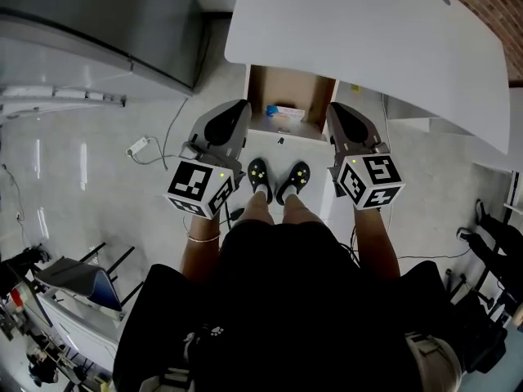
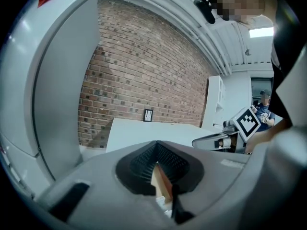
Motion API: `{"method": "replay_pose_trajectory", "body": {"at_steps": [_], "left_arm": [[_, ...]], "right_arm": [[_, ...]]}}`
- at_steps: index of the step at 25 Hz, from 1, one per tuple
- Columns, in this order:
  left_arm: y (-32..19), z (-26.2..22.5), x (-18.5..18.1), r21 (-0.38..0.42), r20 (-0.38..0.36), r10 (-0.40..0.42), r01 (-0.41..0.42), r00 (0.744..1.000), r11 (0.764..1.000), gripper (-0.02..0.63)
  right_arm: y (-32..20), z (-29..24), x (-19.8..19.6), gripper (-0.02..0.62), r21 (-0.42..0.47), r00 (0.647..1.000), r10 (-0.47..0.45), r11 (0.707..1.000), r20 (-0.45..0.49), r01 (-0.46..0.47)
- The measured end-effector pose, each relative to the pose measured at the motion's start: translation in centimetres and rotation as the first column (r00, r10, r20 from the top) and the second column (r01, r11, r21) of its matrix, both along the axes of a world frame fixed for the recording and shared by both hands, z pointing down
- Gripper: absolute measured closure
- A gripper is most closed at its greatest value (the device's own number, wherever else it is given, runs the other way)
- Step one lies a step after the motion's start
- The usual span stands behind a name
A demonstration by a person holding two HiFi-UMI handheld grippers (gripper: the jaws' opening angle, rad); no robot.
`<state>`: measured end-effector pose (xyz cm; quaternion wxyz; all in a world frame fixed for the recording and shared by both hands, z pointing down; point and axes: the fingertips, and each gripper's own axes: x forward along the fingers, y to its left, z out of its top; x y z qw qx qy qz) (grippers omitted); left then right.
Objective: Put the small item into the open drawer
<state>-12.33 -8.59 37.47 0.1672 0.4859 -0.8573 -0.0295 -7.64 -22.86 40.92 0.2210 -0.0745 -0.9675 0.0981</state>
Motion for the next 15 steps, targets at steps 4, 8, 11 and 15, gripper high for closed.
{"method": "replay_pose_trajectory", "body": {"at_steps": [4,8,11,15], "left_arm": [[-0.1,-0.3,0.3,0.003,-0.003,0.000,0.000,1.000,1.000,0.615],[-0.2,-0.5,0.7,0.005,0.003,0.001,-0.001,1.000,1.000,0.615],[-0.3,-0.6,0.8,0.007,0.002,0.001,-0.001,1.000,1.000,0.615],[-0.2,-0.9,0.6,-0.003,0.012,0.006,-0.006,1.000,1.000,0.615]], "right_arm": [[0.0,-0.3,0.1,0.584,0.002,1.000,-0.005,1.000,-0.001,0.005],[0.0,-0.6,0.1,0.584,0.009,1.000,-0.028,1.000,0.007,0.028],[-0.1,-0.9,0.2,0.584,0.009,1.000,-0.027,1.000,0.011,0.027],[0.0,-1.3,0.2,0.584,0.002,1.000,-0.027,1.000,0.016,0.027]]}}
